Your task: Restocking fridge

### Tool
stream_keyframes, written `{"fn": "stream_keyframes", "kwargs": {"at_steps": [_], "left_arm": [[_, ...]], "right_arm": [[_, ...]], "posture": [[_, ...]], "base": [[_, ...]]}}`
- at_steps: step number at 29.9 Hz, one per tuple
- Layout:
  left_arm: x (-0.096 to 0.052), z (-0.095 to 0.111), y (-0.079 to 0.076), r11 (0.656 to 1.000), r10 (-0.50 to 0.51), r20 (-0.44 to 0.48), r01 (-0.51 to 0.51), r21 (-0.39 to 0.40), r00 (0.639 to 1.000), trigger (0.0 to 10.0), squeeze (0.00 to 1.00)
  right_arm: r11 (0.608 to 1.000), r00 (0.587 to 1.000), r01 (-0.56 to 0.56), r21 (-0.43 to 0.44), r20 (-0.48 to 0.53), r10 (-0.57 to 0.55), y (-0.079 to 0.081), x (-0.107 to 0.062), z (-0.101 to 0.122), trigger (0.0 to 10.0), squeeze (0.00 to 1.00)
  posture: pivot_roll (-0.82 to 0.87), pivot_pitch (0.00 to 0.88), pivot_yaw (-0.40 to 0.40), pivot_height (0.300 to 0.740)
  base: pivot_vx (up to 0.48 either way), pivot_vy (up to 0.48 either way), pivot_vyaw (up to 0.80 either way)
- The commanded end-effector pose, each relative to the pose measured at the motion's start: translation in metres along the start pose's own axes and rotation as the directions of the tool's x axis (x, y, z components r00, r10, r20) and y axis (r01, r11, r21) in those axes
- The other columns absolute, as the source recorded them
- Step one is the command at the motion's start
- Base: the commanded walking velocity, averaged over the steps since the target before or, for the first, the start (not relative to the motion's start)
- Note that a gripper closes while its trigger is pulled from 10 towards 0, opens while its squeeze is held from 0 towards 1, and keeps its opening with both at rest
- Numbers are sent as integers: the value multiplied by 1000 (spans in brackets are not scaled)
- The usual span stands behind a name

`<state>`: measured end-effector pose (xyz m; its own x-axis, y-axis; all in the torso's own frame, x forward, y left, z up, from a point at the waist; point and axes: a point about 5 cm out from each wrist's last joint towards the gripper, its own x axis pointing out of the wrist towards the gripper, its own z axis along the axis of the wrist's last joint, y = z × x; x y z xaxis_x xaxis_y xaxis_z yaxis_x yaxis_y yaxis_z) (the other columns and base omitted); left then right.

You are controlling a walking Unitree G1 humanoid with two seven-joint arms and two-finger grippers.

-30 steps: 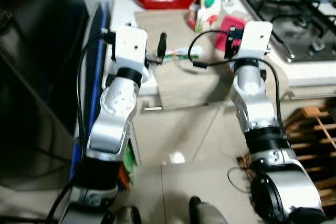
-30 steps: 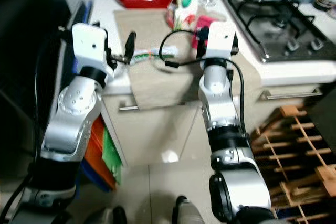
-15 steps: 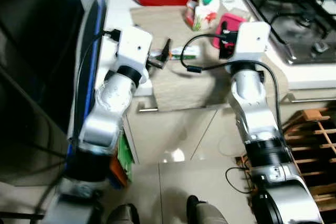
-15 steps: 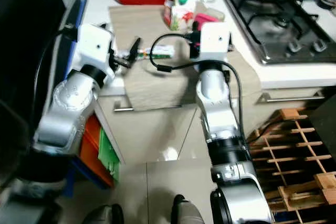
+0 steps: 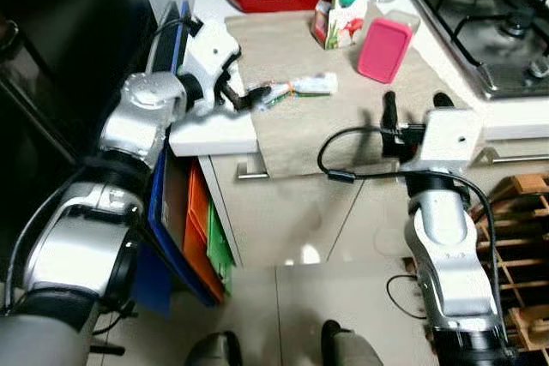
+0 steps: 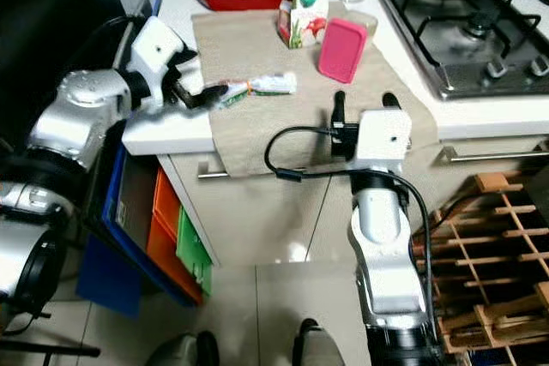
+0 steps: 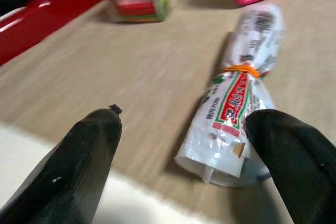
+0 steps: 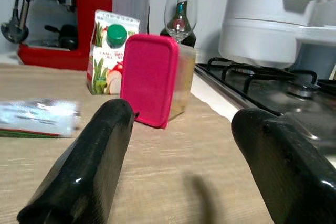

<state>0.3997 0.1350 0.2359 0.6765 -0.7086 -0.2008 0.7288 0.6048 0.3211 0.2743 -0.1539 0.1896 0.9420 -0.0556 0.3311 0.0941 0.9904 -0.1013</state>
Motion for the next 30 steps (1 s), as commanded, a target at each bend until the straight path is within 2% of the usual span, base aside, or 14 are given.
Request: {"fn": "stream_keyframes", "kwargs": {"at_steps": [1, 4, 6, 12, 17, 22, 26, 30], "left_arm": [[6, 7, -2, 998, -54, -1, 54, 20, 999, 10000, 0], [13, 12, -4, 997, -73, 13, 73, 23, 997, 10000, 0], [15, 17, -1, 999, -49, 28, 49, 14, 998, 10000, 0], [11, 30, 7, 998, -55, 62, 55, 0, 997, 10000, 0], [-1, 41, 21, 1000, -23, 97, 22, 11, 995, 10000, 0], [-10, 58, 30, 999, -36, 173, 35, 6, 984, 10000, 0], [-14, 68, 31, 995, -83, 224, 91, -26, 971, 10000, 0], [-10, 64, 27, 993, -102, 204, 111, -35, 974, 10000, 0]], "right_arm": [[998, 999, -51, 32, 18, 51, 0, -9, 11, 10000, 0], [997, 997, -72, 34, -4, 72, -6, -21, 13, 10000, 0], [997, 997, -76, 24, -29, 77, -9, -28, 13, 10000, 0], [996, 993, -85, 20, -82, 87, -9, -38, 9, 10000, 0], [994, 988, -100, 36, -117, 103, -4, -40, 5, 10000, 0], [993, 985, -112, 44, -125, 117, 1, -39, 3, 10000, 0], [992, 984, -112, 55, -131, 118, 2, -38, -1, 10000, 0], [992, 984, -112, 58, -134, 119, 2, -36, -2, 10000, 0]], "posture": [[-216, 181, 94, 732], [-247, 199, 89, 732], [-262, 212, 93, 732], [-260, 232, 100, 732], [-231, 239, 97, 732], [-205, 237, 95, 732], [-197, 233, 95, 732], [-200, 229, 101, 732]], "base": [[0, 0, 0], [0, 0, 0], [0, 0, 0], [0, 0, 0], [0, 0, 0], [0, 0, 0], [0, 0, 0], [0, 0, 0]]}}
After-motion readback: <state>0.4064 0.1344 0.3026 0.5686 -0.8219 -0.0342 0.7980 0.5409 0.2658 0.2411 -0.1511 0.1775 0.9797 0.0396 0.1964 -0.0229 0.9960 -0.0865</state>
